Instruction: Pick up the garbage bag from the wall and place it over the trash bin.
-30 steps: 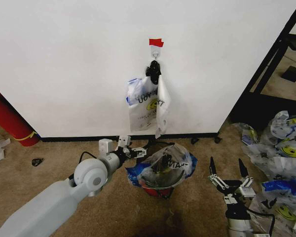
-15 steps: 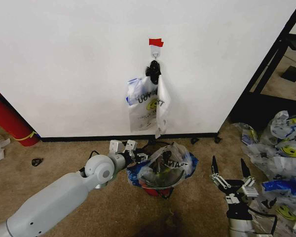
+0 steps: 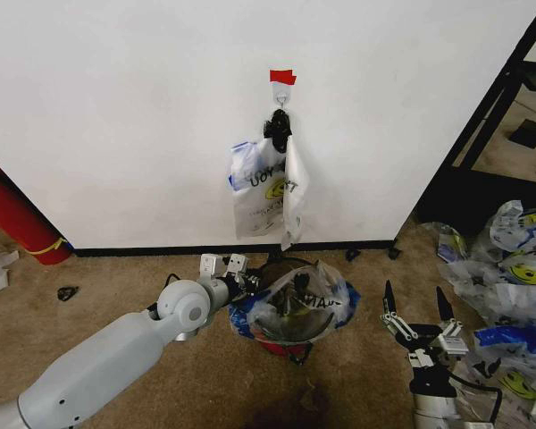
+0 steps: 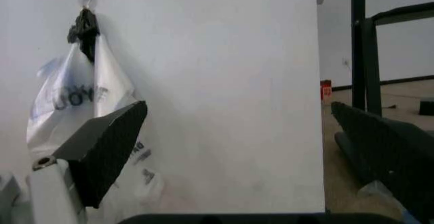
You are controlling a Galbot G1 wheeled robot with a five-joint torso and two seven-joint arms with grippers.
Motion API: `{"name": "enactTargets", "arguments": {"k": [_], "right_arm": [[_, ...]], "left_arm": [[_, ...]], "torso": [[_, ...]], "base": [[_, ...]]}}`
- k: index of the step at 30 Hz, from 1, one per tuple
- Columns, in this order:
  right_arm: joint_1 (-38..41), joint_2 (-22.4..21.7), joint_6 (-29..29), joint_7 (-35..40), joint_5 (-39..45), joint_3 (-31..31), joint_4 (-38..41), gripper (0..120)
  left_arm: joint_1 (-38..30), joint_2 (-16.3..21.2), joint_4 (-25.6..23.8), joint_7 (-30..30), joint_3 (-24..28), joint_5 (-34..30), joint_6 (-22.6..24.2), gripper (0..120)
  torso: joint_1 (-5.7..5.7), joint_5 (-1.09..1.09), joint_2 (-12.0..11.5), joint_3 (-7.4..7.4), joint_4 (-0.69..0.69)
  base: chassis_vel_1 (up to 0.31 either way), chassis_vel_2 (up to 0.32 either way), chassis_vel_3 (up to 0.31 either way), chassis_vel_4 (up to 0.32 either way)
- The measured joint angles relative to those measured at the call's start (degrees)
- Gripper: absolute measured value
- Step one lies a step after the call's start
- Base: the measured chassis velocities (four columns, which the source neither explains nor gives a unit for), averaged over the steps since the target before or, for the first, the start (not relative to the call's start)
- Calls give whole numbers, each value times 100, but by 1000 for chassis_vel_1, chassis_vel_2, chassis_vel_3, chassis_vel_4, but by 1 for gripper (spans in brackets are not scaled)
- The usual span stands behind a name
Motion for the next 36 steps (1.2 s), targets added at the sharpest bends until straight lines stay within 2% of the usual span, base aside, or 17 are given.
{"name": "enactTargets", "arguments": {"k": [2, 3, 5, 8, 9, 13, 16, 17, 24, 32, 36], "right_arm": [[13, -7, -37, 31, 9, 0, 5, 100], [13, -7, -37, 31, 9, 0, 5, 100], [36, -25, -109, 75, 39, -2, 28, 100], [79, -83, -340, 209, 135, -35, 101, 100], [79, -83, -340, 209, 135, -35, 101, 100], [172, -223, -749, 469, 230, -95, 151, 100], [245, -311, -1004, 569, 224, -112, 151, 100], [245, -311, -1004, 569, 224, -112, 151, 100], [271, -321, -1257, 648, 167, -145, 238, 100], [220, -347, -1302, 668, 122, -158, 286, 100], [209, -344, -1304, 669, 84, -186, 295, 100]], "left_arm": [[179, -25, -180, -260, -326, -166, -32, 3], [179, -25, -180, -260, -326, -166, -32, 3], [482, -75, -398, -612, -732, -413, -75, 3], [1146, -203, -793, -1024, -1379, -652, -250, 3], [1146, -203, -793, -1024, -1379, -652, -250, 3], [2149, -444, -1199, -1334, -2085, -597, -683, 3], [2697, -682, -1342, -1337, -2233, -148, -1066, 3], [2697, -682, -1342, -1337, -2233, -148, -1066, 3], [3622, -1275, -1896, -1823, -2315, 1056, -2010, 3], [3949, -1628, -1940, -2280, -2157, 1775, -2286, 3], [3987, -1719, -1906, -2408, -2101, 1854, -2283, 3]], "torso": [[0, 1, 0, 0, 0], [0, 1, 0, 0, 0], [0, 1, 0, 0, 1], [0, 0, 0, -1, 1], [0, 0, 0, -1, 1], [0, 1, 0, -1, 3], [0, -1, 0, -1, 3], [0, -1, 0, -1, 3], [0, 1, 0, -1, 1], [-1, 1, 0, -1, 1], [0, 1, 0, -1, 1]], "base": [[0, 0, 0, 0], [0, 0, 0, 0], [0, 0, 0, 0], [0, 0, 0, 0], [0, 0, 0, 0], [0, 0, 0, 0], [0, 0, 0, 0], [0, 0, 0, 0], [0, 0, 0, 0], [0, 0, 0, 0], [0, 0, 0, 0]]}}
